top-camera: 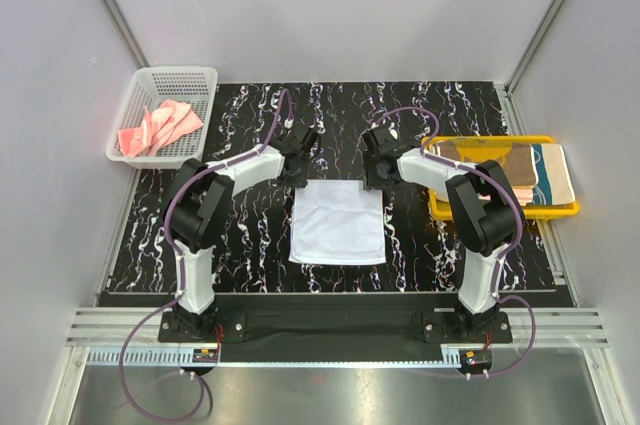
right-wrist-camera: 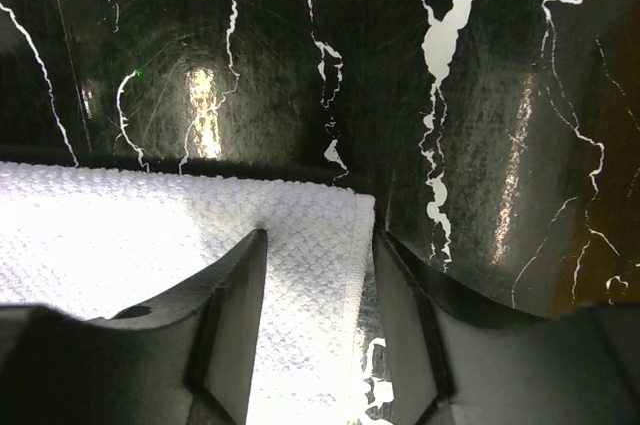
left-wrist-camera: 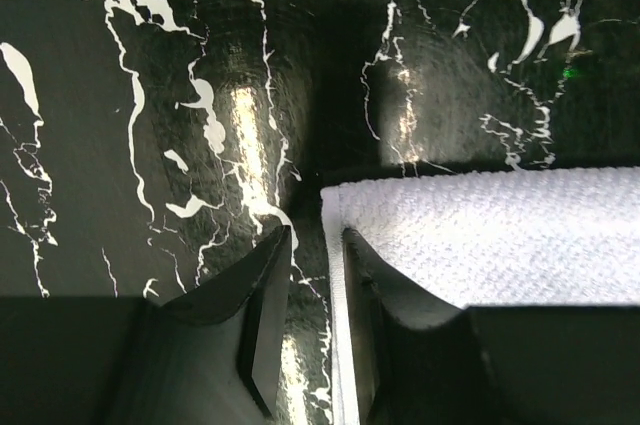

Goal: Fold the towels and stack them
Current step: Fold the towel

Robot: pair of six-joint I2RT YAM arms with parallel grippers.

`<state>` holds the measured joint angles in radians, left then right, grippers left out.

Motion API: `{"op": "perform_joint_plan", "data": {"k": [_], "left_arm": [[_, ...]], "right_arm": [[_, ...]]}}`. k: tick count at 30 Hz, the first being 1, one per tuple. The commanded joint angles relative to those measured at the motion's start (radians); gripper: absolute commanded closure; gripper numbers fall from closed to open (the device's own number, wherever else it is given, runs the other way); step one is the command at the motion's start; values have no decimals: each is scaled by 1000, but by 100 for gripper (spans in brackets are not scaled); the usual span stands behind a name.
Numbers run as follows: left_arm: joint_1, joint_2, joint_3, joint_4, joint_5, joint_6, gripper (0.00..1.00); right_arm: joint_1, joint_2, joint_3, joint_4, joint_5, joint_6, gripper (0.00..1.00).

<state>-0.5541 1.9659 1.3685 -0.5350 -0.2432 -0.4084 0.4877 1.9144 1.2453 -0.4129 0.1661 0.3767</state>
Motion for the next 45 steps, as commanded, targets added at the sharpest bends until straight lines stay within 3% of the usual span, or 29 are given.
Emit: {"op": "perform_joint_plan", "data": {"k": [1,14,31,34,35,39,45], "left_arm": [[6,10,37,23,-22,22,65],[37,-21,18,95,93,-1,62],[60,37,-25,133,137,-30,62],[60,40,-37,150,157,-40,65],[60,44,-36,155,159,-41,67],[63,44,-20,162,170,-47,78],[92,34,46,175,179,-49,93]], "right_arm": [[-9,-28,42,-3,35,-2,46],[-32,-17,29,51,9,-4,47],[-51,25,-26,109,-30,18,53],[-51,32,-26,109,-39,25,63],[-51,34,-24,109,-42,25,71],[-51,34,-6,100,-43,19,83],[-63,48,69,80,-45,1,92]]}}
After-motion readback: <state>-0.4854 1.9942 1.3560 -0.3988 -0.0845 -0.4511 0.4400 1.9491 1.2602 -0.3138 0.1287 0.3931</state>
